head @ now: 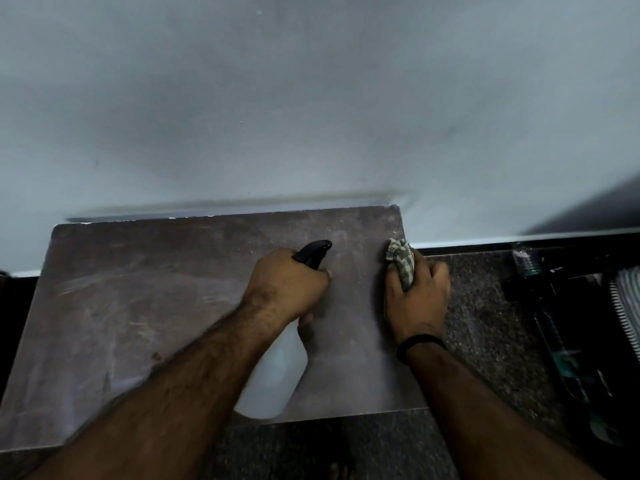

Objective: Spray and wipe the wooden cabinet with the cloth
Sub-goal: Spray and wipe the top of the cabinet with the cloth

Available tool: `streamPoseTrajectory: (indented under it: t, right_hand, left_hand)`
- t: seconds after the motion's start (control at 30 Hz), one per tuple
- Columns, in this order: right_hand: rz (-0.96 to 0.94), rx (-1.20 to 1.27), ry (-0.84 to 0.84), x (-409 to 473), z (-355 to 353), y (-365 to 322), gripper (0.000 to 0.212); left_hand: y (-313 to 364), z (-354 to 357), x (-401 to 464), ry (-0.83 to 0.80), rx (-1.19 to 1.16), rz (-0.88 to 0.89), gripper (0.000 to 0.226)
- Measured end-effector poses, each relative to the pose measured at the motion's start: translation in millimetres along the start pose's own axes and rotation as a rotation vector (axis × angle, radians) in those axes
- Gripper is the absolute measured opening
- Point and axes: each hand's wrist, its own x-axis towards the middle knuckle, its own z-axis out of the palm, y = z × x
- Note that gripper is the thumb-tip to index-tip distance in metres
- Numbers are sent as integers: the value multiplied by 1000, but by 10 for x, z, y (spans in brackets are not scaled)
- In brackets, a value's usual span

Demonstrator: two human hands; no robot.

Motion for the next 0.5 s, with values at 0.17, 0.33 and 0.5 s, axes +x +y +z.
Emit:
streamPoseTrajectory:
  t: [0.17, 0.33, 0.5]
  right_hand:
    - [2, -5, -1, -1, 11, -14, 48]
    - [-1, -1, 2, -5, 13, -18, 47]
    - [5, -7, -7, -5, 1, -24, 48]
  left_hand:
    - [-11, -92, -46, -4, 47, -22, 58]
    - [-62, -177, -77, 29, 70, 69, 55]
    - [-95, -217, -120, 21, 26, 52, 55]
